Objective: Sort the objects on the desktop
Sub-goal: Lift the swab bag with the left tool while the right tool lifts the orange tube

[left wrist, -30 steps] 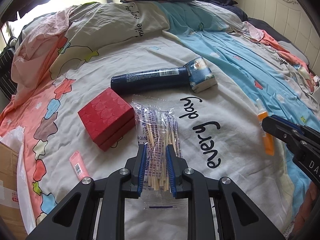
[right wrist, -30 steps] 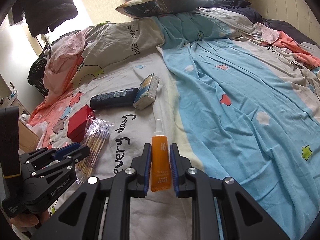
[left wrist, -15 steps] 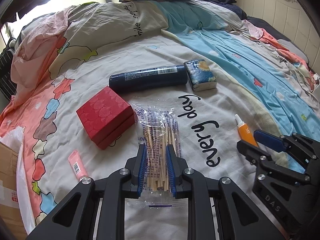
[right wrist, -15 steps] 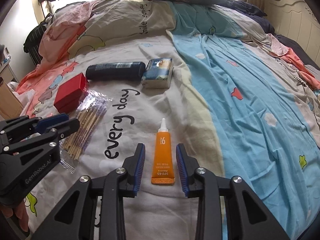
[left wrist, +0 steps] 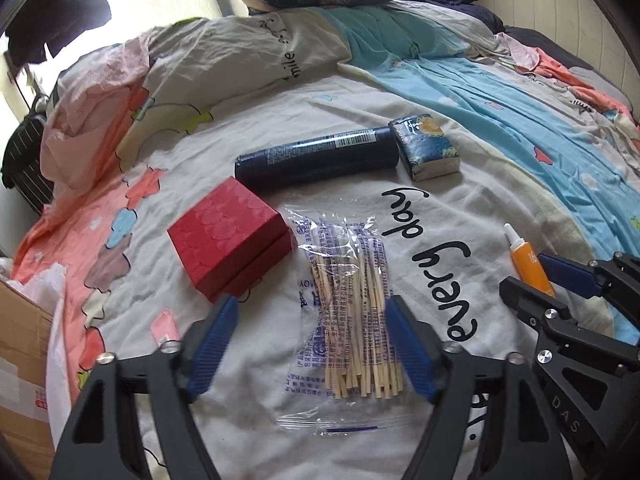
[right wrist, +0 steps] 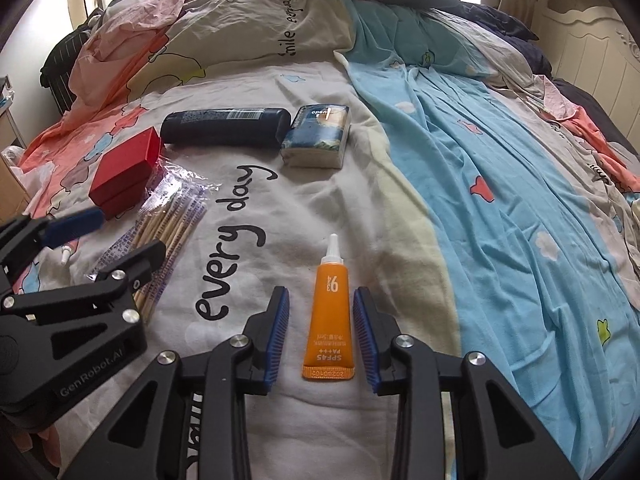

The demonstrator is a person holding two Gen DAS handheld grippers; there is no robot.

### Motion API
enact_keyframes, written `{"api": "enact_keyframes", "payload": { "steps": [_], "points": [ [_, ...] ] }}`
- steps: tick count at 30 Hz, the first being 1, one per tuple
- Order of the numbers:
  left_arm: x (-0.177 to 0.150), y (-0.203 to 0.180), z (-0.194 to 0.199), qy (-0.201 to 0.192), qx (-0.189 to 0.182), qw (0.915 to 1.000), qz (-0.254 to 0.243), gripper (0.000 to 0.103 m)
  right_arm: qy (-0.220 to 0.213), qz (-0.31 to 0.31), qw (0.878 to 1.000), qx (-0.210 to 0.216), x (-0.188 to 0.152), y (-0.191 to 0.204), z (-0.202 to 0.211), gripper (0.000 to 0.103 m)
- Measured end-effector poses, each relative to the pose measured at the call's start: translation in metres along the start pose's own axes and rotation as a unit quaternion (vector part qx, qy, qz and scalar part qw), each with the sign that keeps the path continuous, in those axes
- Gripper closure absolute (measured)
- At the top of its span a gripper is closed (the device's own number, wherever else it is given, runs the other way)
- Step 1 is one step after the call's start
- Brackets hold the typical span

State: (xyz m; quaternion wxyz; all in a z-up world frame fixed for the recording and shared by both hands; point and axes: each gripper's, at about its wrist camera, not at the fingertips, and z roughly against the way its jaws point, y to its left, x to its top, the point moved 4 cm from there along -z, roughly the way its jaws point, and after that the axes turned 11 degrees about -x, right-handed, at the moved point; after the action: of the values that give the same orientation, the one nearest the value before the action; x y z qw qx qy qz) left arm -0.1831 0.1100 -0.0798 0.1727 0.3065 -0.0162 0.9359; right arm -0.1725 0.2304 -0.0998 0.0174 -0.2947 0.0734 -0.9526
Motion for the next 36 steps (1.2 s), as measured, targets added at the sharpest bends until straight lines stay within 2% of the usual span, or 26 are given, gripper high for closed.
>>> {"api": "enact_keyframes", "payload": {
  "steps": [6, 11, 13, 15, 16, 17, 18, 20, 27, 36],
  "points": [
    [-0.005, -0.004, -0.01, 0.016, 0.017, 0.9996, -0.016, 0.009, -0.002, 0.002, 1.0, -0.002, 0.0, 0.003, 0.001, 0.071],
    [-0.008, 0.003, -0.013, 0.01, -0.014, 0.9996, 0.022, 0.009, -0.002, -0.002, 1.0, 0.015, -0.002, 0.003, 0.004, 0.071],
    [-0.01, 0.007, -0.015, 0.014, -0.043, 0.998, 0.045, 0.02, -0.001, -0.004, 1.0, 0.022, -0.002, 0.004, 0.005, 0.071],
    [-0.011, 0.004, -0.014, 0.023, -0.084, 0.9947, 0.055, 0.047, -0.001, -0.006, 1.0, 0.029, -0.002, 0.004, 0.006, 0.073],
    [-0.01, 0.001, -0.012, 0.024, -0.082, 0.9953, 0.044, 0.052, -0.001, -0.007, 0.999, 0.033, -0.003, 0.004, 0.007, 0.077],
    [-0.01, -0.003, -0.01, 0.026, -0.081, 0.9958, 0.034, 0.064, -0.001, -0.007, 0.999, 0.036, -0.003, 0.005, 0.007, 0.085],
    [-0.009, -0.007, -0.009, 0.028, -0.079, 0.9962, 0.023, 0.073, -0.001, -0.008, 0.999, 0.04, -0.003, 0.005, 0.008, 0.085],
    [-0.01, -0.013, -0.006, 0.031, -0.077, 0.9966, 0.008, 0.081, -0.001, -0.01, 0.999, 0.046, -0.004, 0.005, 0.009, 0.085],
    [-0.009, -0.009, 0.002, 0.036, -0.1, 0.9943, 0.016, 0.083, -0.012, -0.018, 0.999, 0.044, -0.003, 0.001, 0.021, 0.085],
    [-0.006, 0.005, 0.016, 0.033, -0.098, 0.9941, 0.032, 0.083, -0.034, -0.012, 0.999, 0.042, 0.003, 0.005, 0.043, 0.085]
  ]
}}
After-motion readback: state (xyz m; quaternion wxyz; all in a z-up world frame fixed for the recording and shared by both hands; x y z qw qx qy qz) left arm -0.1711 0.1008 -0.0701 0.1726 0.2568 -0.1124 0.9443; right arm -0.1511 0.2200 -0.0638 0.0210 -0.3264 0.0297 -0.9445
